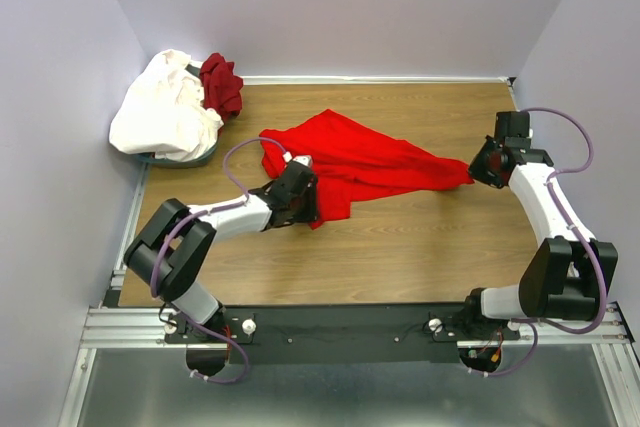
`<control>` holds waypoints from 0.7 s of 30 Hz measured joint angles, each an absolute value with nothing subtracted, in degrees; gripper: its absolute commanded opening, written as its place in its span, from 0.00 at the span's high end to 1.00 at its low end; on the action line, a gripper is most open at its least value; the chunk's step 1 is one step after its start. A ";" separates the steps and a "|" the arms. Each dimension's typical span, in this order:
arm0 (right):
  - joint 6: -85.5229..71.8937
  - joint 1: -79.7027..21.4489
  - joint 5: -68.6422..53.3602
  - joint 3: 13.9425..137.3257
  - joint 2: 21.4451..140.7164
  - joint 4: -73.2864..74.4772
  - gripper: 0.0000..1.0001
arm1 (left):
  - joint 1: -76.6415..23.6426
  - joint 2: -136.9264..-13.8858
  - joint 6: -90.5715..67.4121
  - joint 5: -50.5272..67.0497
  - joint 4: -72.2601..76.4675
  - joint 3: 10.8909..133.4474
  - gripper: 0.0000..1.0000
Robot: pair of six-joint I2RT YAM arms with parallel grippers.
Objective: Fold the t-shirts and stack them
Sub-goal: Flatten the tshirt out
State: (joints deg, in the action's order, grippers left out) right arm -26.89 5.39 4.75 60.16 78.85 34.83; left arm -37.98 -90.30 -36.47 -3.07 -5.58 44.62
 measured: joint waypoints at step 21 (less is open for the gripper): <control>-26.92 5.37 3.46 60.25 78.81 34.59 0.99 | -37.45 -92.86 -35.29 -8.01 -9.32 47.99 1.00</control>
State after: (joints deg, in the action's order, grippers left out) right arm -26.92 5.37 3.46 60.25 78.81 34.59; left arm -37.45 -92.86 -35.29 -8.01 -9.32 47.99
